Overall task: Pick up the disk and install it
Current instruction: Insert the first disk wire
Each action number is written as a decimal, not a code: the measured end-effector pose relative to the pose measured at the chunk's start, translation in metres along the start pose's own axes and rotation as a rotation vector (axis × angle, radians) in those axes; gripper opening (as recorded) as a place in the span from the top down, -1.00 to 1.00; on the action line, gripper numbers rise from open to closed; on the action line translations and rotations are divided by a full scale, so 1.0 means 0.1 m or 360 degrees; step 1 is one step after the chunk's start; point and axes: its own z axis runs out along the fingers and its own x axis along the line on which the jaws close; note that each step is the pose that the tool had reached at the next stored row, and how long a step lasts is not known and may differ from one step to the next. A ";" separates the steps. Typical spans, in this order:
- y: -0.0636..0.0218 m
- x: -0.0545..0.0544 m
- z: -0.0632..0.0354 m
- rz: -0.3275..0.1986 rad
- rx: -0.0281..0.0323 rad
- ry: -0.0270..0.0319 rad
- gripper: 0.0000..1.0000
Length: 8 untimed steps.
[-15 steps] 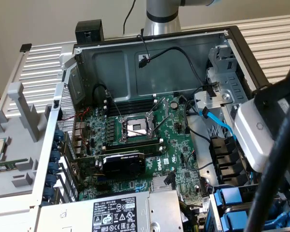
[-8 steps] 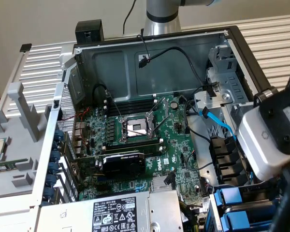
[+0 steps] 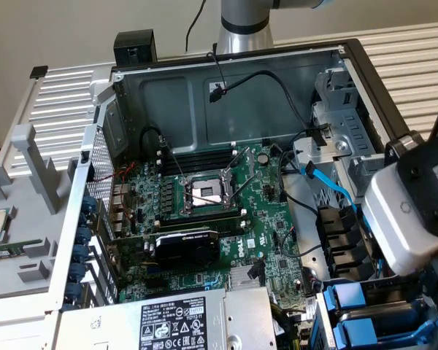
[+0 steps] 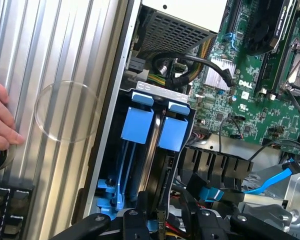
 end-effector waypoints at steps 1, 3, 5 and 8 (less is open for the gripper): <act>0.000 0.00 0.000 0.0000 0.00001 -0.00006 0.20; 0.000 0.00 0.000 -0.0001 0.00004 -0.00024 0.20; 0.000 0.00 0.001 -0.0001 0.00009 -0.00055 0.20; -0.005 0.00 0.007 -0.0001 0.00013 -0.00126 0.20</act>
